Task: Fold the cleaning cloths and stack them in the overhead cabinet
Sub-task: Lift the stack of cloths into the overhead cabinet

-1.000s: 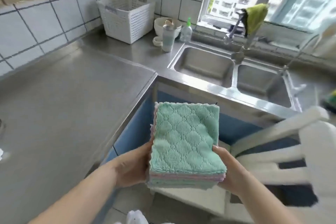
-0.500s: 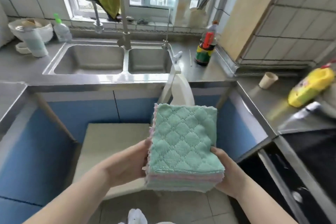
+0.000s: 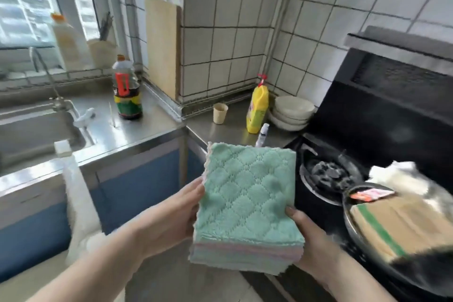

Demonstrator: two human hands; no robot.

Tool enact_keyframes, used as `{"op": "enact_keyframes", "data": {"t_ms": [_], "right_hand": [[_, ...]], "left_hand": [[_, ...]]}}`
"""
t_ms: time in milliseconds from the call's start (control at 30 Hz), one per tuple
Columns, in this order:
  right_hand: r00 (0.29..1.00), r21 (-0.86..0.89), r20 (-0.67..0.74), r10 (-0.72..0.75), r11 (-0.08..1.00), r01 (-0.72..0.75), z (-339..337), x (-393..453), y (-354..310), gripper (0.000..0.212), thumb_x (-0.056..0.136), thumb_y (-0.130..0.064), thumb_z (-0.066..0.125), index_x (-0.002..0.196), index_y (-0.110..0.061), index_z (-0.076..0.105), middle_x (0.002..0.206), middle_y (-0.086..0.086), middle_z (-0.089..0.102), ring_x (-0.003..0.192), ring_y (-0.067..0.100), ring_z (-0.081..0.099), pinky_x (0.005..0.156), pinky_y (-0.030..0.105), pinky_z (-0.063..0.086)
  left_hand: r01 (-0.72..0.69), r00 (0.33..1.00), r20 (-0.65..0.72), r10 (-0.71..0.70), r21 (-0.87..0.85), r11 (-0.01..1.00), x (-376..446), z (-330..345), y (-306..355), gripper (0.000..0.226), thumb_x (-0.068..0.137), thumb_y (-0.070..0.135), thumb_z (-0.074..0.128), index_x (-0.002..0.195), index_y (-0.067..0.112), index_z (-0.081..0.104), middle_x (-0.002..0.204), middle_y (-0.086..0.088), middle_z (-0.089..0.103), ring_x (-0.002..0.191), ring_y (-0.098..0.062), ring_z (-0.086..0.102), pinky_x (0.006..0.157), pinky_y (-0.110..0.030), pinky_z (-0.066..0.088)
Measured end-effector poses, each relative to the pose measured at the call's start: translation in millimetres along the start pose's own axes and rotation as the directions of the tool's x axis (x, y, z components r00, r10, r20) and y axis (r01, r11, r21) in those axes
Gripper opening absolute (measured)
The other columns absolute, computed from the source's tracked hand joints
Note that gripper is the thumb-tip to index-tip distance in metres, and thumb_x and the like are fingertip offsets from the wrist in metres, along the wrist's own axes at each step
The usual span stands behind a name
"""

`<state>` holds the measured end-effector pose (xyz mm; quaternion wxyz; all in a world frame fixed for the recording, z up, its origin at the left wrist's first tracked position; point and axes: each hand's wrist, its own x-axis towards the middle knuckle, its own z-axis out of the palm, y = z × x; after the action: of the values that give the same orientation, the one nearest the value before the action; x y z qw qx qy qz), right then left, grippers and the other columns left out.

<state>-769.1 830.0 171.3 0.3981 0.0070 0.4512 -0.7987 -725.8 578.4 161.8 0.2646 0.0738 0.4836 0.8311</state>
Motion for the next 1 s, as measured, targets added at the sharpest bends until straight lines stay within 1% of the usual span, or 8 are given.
{"op": "enact_keyframes", "data": {"t_ms": [167, 300, 400, 533, 633, 833, 933, 1000], "right_hand": [[0.993, -0.025, -0.073, -0.093, 0.996, 0.091, -16, -23, -67, 0.088, 0.042, -0.031, 0.094, 0.121, -0.009, 0.061, 0.123, 0.016, 0.063, 0.105, 0.032, 0.065, 0.071, 0.037, 0.058], [0.946, -0.065, -0.214, -0.244, 0.97, 0.236, -31, -49, -120, 0.094, 0.033, -0.028, 0.096, 0.119, -0.009, 0.063, 0.121, 0.018, 0.064, 0.104, 0.033, 0.065, 0.071, 0.04, 0.059], [0.904, -0.074, -0.292, -0.313, 0.95, 0.304, -39, -73, -149, 0.082, 0.026, -0.027, 0.097, 0.102, -0.009, 0.074, 0.115, 0.019, 0.067, 0.098, 0.033, 0.068, 0.071, 0.041, 0.059], [0.861, -0.096, -0.335, -0.383, 0.923, 0.373, -51, -110, -187, 0.081, 0.023, -0.029, 0.097, 0.098, -0.008, 0.075, 0.114, 0.02, 0.067, 0.095, 0.035, 0.068, 0.069, 0.043, 0.059], [0.832, -0.16, -0.324, -0.45, 0.893, 0.421, -63, -139, -215, 0.094, 0.03, -0.035, 0.096, 0.116, -0.012, 0.066, 0.121, 0.02, 0.063, 0.105, 0.035, 0.064, 0.074, 0.045, 0.058], [0.831, -0.273, -0.22, -0.51, 0.85, 0.45, -83, -196, -269, 0.084, 0.043, -0.047, 0.09, 0.117, -0.015, 0.067, 0.129, 0.017, 0.058, 0.117, 0.034, 0.057, 0.092, 0.047, 0.05], [0.814, -0.3, -0.212, -0.541, 0.828, 0.473, -88, -224, -293, 0.081, 0.045, -0.041, 0.092, 0.117, -0.014, 0.067, 0.131, 0.017, 0.057, 0.119, 0.035, 0.056, 0.1, 0.051, 0.043], [0.784, -0.352, -0.229, -0.578, 0.8, 0.486, -90, -245, -310, 0.078, 0.039, -0.039, 0.094, 0.109, -0.012, 0.071, 0.125, 0.017, 0.061, 0.113, 0.033, 0.061, 0.087, 0.046, 0.054]], "left_hand": [[0.051, 0.995, 0.075, -0.061, 0.134, 0.99, 106, -1, 51, 0.097, 0.06, 0.054, 0.081, 0.142, 0.027, 0.037, 0.136, -0.014, 0.053, 0.125, -0.032, 0.044, 0.112, -0.057, 0.022], [0.035, 0.984, 0.163, -0.073, 0.225, 0.974, 193, 22, 86, 0.104, 0.053, 0.017, 0.081, 0.142, 0.001, 0.029, 0.087, -0.006, 0.075, 0.081, -0.016, 0.072, 0.068, -0.028, 0.057], [0.104, 0.97, 0.189, -0.153, 0.247, 0.963, 220, 78, 102, 0.064, 0.067, 0.028, 0.074, 0.128, 0.023, 0.053, 0.113, -0.01, 0.069, 0.107, -0.026, 0.064, 0.091, -0.043, 0.051], [0.0, 0.951, 0.29, -0.106, 0.344, 0.939, 249, 134, 124, 0.041, 0.074, 0.035, 0.07, 0.112, 0.021, 0.061, 0.107, 0.001, 0.068, 0.093, -0.003, 0.068, 0.073, -0.02, 0.056], [0.032, 0.933, 0.328, -0.145, 0.325, 0.945, 275, 171, 136, 0.044, 0.077, 0.042, 0.072, 0.114, 0.021, 0.064, 0.12, -0.006, 0.064, 0.112, -0.028, 0.061, 0.086, -0.039, 0.054], [-0.027, 0.884, 0.454, -0.113, 0.291, 0.956, 323, 234, 153, 0.06, 0.067, 0.042, 0.073, 0.121, 0.022, 0.059, 0.123, -0.009, 0.064, 0.11, -0.028, 0.063, 0.091, -0.045, 0.051], [-0.233, 0.879, 0.477, 0.004, 0.422, 0.876, 372, 249, 158, 0.084, 0.052, 0.044, 0.085, 0.12, 0.008, 0.052, 0.112, -0.017, 0.066, 0.076, -0.006, 0.071, 0.091, -0.035, 0.048], [-0.298, 0.881, 0.467, 0.072, 0.43, 0.852, 410, 268, 163, 0.044, 0.086, 0.023, 0.064, 0.12, 0.002, 0.046, 0.083, -0.011, 0.066, 0.047, -0.002, 0.064, 0.063, -0.019, 0.052]]}}
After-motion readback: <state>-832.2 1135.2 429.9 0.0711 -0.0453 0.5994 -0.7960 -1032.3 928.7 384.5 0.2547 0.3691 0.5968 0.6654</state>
